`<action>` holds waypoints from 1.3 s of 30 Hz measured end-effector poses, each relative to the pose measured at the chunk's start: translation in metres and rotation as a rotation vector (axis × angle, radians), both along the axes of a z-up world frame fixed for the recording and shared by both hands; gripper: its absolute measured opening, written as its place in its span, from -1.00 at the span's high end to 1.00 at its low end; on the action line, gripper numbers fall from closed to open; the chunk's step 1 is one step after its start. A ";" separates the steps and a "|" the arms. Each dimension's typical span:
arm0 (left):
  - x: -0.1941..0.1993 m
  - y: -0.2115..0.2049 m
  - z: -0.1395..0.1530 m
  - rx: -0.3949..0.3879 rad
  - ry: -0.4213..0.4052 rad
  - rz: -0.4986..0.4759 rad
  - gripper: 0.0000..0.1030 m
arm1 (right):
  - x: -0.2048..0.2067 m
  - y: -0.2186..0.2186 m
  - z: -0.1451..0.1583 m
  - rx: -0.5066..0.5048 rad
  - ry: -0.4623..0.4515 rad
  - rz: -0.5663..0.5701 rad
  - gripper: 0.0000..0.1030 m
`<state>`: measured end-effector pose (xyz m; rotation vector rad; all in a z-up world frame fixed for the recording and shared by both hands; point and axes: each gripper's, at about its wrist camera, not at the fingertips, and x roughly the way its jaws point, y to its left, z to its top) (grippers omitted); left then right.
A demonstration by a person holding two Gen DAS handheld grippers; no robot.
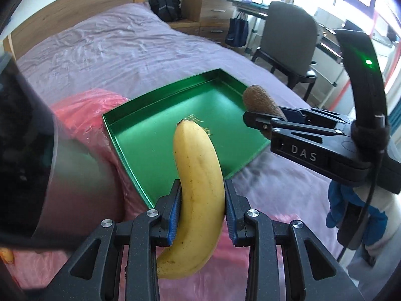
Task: Organize fruits
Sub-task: 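Carry the banana and kiwi past the kettle into the green tray with both tools, then open both tools to release banana and kiwi in the tray, withdraw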
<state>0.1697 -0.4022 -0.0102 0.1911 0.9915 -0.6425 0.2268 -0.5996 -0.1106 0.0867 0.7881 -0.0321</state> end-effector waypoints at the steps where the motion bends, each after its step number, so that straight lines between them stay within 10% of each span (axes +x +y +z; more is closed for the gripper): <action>1: 0.006 -0.002 -0.006 0.006 0.006 0.011 0.47 | 0.007 -0.003 -0.005 0.003 0.001 -0.002 0.69; 31: 0.043 -0.026 -0.071 0.129 -0.002 0.062 0.33 | 0.038 -0.011 -0.073 0.005 0.070 -0.004 0.64; 35: 0.040 -0.021 -0.063 0.128 -0.022 0.081 0.13 | 0.032 -0.012 -0.065 0.015 0.055 -0.014 0.02; 39: 0.032 -0.019 -0.049 0.118 -0.044 0.079 0.03 | 0.026 -0.008 -0.048 -0.006 0.037 -0.011 -0.10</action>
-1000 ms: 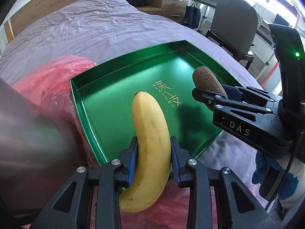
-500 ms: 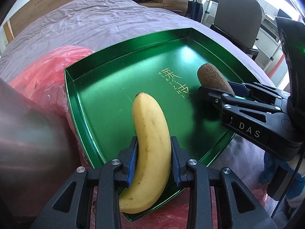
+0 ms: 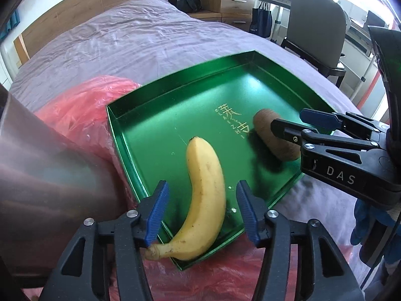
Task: Organize fruits
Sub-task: 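Open both tools to release banana and kiwi in the tray, withdraw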
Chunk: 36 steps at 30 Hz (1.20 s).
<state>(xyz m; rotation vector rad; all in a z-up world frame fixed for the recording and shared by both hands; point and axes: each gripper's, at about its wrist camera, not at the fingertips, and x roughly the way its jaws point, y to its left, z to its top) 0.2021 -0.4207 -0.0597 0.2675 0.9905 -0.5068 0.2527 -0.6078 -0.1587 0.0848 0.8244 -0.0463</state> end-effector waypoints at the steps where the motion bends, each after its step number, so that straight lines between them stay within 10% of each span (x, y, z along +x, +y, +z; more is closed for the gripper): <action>1: -0.003 0.000 0.004 -0.005 -0.004 -0.004 0.03 | -0.003 0.001 0.004 -0.004 -0.005 0.000 -0.10; 36: -0.185 0.200 0.097 -0.105 -0.110 0.033 -0.09 | -0.204 0.147 0.119 -0.075 -0.133 0.101 -0.11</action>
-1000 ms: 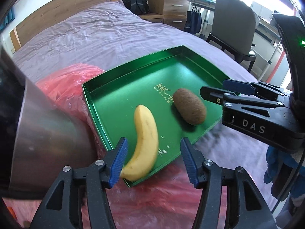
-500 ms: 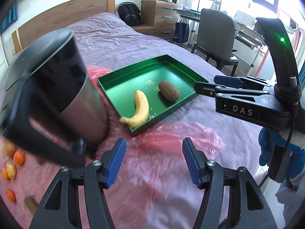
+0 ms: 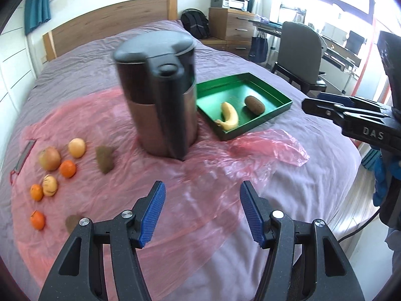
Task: Organize fruits
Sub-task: 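Open both tools to release banana and kiwi in the tray, withdraw, then grasp an orange with the left tool while the right tool grasps another kiwi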
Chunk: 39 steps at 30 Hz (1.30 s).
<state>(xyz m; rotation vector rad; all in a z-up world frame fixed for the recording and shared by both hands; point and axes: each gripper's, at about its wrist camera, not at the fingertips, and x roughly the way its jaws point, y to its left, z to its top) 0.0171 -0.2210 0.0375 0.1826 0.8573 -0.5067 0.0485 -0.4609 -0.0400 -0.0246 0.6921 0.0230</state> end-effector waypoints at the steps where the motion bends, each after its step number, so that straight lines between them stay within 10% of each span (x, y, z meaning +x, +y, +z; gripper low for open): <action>1: -0.003 0.011 0.001 0.001 -0.007 0.015 -0.09 | -0.004 0.007 0.003 0.000 -0.005 0.010 -0.11; 39: -0.011 0.307 -0.029 -0.026 -0.045 0.537 -0.14 | -0.041 0.211 -0.008 0.017 -0.004 0.305 -0.12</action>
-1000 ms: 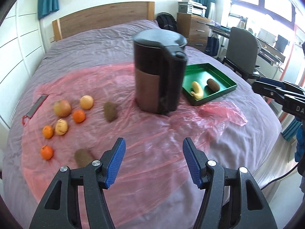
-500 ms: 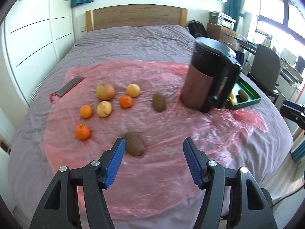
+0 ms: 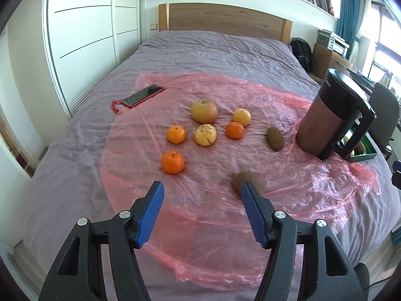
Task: Organize fruits
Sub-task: 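Grasp an orange with the left tool while the right tool grasps another kiwi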
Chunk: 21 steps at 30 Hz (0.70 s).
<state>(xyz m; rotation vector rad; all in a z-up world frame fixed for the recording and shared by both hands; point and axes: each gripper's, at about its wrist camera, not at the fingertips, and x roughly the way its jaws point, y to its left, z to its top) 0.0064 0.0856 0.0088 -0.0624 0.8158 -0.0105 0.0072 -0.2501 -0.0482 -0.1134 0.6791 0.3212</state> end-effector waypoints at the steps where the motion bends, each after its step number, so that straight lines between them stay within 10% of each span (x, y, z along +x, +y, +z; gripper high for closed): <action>1: 0.002 0.006 -0.004 -0.001 0.005 0.012 -0.14 | 0.002 0.006 -0.002 -0.003 0.003 0.009 -0.12; 21: 0.064 0.056 -0.066 -0.015 0.125 0.101 -0.14 | 0.074 0.115 -0.081 -0.047 0.163 0.195 -0.12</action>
